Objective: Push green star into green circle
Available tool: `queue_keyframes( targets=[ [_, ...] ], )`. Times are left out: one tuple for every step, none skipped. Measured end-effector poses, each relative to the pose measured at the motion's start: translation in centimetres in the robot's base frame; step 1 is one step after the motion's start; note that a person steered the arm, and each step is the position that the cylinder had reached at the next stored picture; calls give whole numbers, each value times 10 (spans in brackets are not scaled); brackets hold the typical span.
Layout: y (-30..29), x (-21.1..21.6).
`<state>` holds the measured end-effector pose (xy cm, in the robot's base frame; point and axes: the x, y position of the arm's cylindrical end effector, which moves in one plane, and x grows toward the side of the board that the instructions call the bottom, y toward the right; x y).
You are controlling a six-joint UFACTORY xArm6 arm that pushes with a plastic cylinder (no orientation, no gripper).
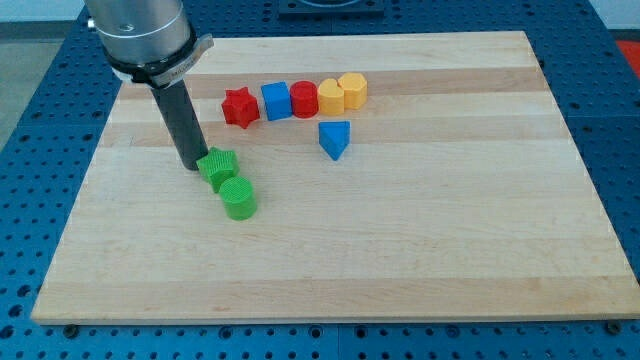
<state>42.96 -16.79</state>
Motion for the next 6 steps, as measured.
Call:
queue_keyframes(
  targets=[
    [-13, -15],
    [-17, 3],
    [-16, 35],
    [1, 40],
    [-12, 22],
    [-8, -9]
  ],
)
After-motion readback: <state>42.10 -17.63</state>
